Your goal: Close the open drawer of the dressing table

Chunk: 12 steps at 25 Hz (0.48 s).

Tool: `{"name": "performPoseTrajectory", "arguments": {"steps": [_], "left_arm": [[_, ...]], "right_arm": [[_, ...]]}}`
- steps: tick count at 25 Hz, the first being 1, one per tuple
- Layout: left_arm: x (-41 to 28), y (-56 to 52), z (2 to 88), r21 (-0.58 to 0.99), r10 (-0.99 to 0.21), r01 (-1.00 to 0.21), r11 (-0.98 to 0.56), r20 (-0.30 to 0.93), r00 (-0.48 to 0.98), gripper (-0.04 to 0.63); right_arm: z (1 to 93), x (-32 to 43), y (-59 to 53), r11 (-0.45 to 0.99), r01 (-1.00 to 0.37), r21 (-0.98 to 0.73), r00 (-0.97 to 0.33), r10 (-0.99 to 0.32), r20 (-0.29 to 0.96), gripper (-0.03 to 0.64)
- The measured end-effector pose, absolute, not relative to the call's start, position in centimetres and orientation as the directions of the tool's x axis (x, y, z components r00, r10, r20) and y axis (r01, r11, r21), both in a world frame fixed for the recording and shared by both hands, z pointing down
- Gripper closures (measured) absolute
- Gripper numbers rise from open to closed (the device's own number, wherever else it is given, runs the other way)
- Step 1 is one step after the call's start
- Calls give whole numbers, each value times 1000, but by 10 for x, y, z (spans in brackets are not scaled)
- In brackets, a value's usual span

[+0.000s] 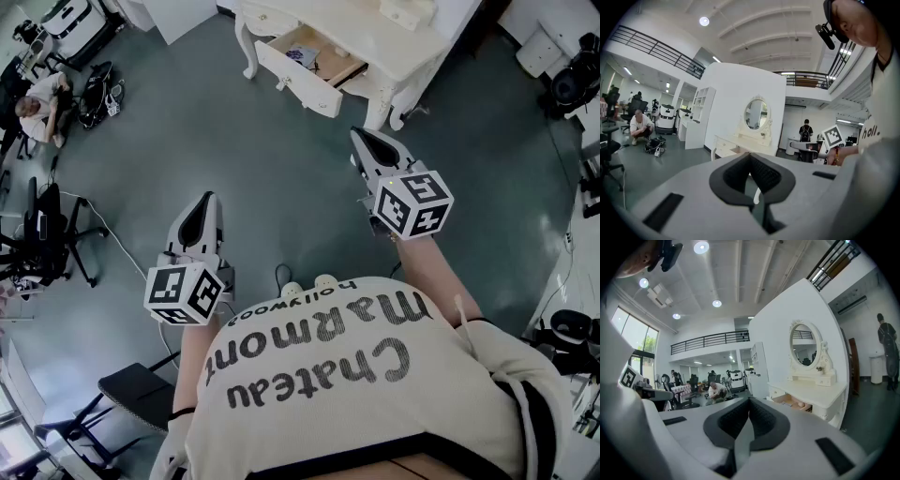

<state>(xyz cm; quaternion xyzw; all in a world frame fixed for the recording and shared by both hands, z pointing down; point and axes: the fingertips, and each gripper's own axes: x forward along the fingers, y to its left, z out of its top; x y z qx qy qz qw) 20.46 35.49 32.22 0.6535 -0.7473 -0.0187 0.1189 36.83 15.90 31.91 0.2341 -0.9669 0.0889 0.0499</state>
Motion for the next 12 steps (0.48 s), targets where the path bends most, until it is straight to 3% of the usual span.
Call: {"name": "performPoseTrajectory", "arguments": {"steps": [6,12], "left_arm": [[185,362,327,207,-982,-967,150,148,-121,588],[158,385,341,260,-980,-954,152,167,-110,588]], "right_arm": [[325,353,162,869,-469,-160,-882,-449,144,591],[335,324,173,836,-454,-309,-890,-438,123,591]]}}
